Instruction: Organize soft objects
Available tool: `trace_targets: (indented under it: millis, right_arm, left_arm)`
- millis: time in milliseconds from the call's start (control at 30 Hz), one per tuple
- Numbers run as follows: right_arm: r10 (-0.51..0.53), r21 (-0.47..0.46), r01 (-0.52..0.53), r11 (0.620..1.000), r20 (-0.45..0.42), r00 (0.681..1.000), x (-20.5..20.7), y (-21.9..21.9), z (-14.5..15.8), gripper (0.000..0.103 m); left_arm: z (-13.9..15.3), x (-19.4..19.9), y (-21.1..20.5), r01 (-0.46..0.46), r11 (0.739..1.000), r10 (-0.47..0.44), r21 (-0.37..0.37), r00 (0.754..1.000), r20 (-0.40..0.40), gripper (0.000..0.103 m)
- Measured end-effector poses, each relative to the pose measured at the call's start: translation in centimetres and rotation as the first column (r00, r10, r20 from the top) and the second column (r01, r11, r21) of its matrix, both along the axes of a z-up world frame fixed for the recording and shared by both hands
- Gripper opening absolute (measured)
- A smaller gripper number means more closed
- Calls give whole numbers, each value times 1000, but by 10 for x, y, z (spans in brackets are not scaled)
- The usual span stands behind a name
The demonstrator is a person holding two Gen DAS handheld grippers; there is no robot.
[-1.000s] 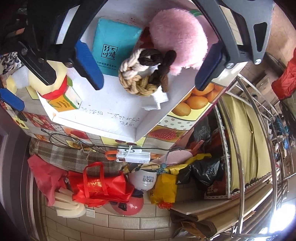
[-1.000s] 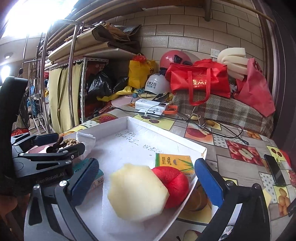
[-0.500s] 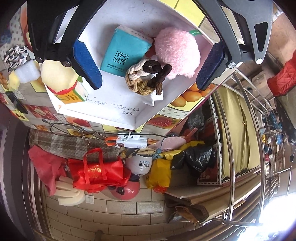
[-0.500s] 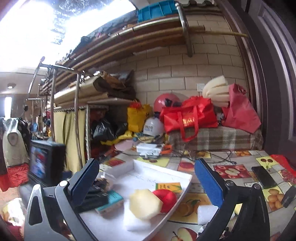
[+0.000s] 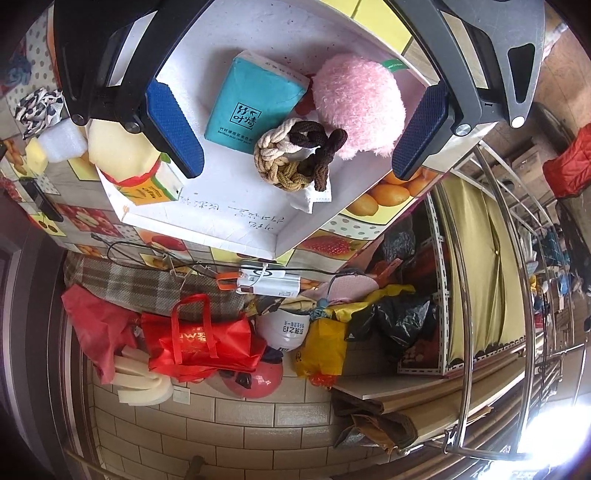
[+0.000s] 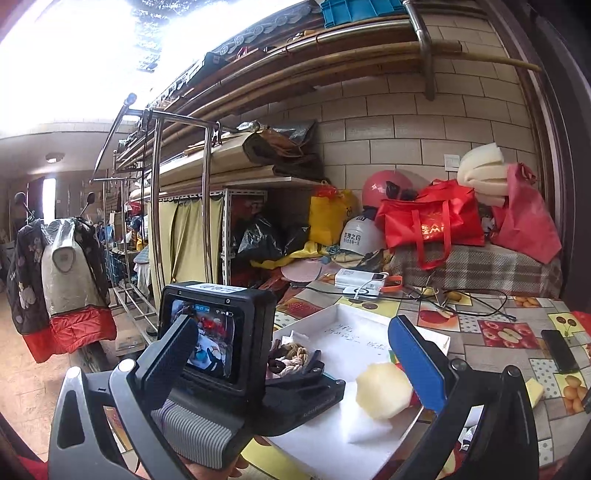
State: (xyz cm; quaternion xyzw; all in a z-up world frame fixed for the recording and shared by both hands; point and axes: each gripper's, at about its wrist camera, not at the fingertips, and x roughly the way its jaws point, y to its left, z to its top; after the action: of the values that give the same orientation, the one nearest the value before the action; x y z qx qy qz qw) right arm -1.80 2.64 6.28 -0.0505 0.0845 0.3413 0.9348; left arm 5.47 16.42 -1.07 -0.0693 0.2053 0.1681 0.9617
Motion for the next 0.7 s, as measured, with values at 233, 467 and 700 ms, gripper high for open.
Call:
trace_targets:
  millis: [233,467,700]
  right_arm:
    - [-6,-5,6,1000,14,1000,-4,8,1,103]
    - [-20,-7,20,1000,12,1000,-2,9,-1,103]
    - [-21,2,21,1000,12,1000,-4,9,0,103]
  left_arm:
    - [0,0,0,2,1000,-2,-1,1000,4,103]
    - [2,0,-2,9,1000,-9,-2,1000,7,103]
    - [2,0,-2,8,1000,-8,-2,1000,7,103]
